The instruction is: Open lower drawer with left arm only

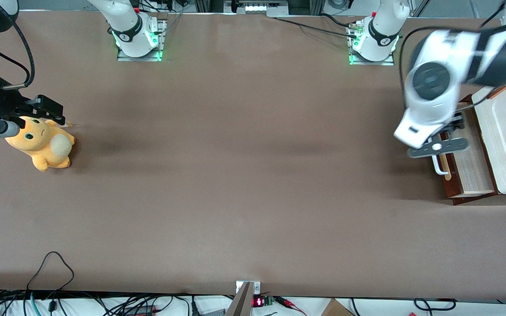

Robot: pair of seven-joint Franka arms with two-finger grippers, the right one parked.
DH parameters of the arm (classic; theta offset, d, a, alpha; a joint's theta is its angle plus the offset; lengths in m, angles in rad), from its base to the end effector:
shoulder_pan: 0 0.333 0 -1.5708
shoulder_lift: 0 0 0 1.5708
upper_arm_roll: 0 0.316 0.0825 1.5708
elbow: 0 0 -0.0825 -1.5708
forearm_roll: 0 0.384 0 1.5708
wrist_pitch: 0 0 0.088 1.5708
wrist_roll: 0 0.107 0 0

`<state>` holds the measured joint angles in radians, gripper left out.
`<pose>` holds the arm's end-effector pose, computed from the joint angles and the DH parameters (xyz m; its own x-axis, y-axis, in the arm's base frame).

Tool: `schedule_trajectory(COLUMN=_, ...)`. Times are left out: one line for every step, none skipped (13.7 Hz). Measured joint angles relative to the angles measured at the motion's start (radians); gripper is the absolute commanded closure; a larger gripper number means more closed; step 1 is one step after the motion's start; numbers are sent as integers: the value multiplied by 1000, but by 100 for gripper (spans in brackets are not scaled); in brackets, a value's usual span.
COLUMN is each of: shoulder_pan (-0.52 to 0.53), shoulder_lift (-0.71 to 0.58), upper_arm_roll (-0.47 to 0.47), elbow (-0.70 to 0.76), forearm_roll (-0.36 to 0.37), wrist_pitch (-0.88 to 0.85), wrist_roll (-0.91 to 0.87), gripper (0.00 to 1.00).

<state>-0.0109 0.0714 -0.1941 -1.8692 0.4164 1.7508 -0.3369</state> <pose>0.5575 -0.0768 0.4661 0.9971 0.0312 -0.0688 0.0002 -0.9119 -0.4105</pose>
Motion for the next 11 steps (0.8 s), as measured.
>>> schedule_trajectory(shoulder_pan=27, shoulder_lift=-31, upper_arm_roll=9, elbow=7, forearm_roll=-80, wrist_pitch=1, wrist_roll=81, gripper=0)
schedule_trajectory(shoulder_pan=42, shoulder_lift=-60, upper_arm_roll=31, elbow=14, forearm_roll=-158, wrist_pitch=2, wrist_roll=143, gripper=0)
schedule_trajectory(shoulder_pan=48, shoulder_lift=-84, upper_arm_roll=63, elbow=22, forearm_roll=-238, wrist_pitch=2, wrist_roll=193, gripper=0)
schedule_trajectory(shoulder_pan=52, shoulder_lift=-103, upper_arm_roll=93, elbow=31, forearm_roll=-313, wrist_pitch=-1, wrist_roll=241, gripper=0)
schedule_trajectory(shoulder_pan=56, shoulder_lift=-118, upper_arm_roll=120, elbow=38, forearm_roll=-370, wrist_pitch=-7, wrist_roll=288, gripper=0)
schedule_trajectory(shoulder_pan=59, shoulder_lift=-132, upper_arm_roll=138, elbow=42, forearm_roll=-403, wrist_pitch=-12, wrist_roll=325, gripper=0)
schedule_trajectory(shoulder_pan=62, shoulder_lift=-144, upper_arm_roll=146, elbow=44, forearm_roll=-419, wrist_pitch=-16, wrist_roll=349, gripper=0)
schedule_trajectory(shoulder_pan=62, shoulder_lift=-156, upper_arm_roll=148, elbow=45, forearm_roll=-426, wrist_pitch=-20, wrist_roll=361, gripper=0)
schedule_trajectory(shoulder_pan=61, shoulder_lift=-165, upper_arm_roll=148, elbow=47, forearm_roll=-431, wrist_pitch=-25, wrist_roll=363, gripper=0)
schedule_trajectory(shoulder_pan=61, shoulder_lift=-171, upper_arm_roll=147, elbow=50, forearm_roll=-433, wrist_pitch=-27, wrist_roll=363, gripper=0)
schedule_trajectory(shoulder_pan=60, shoulder_lift=-174, upper_arm_roll=146, elbow=53, forearm_roll=-433, wrist_pitch=-28, wrist_roll=363, gripper=0)
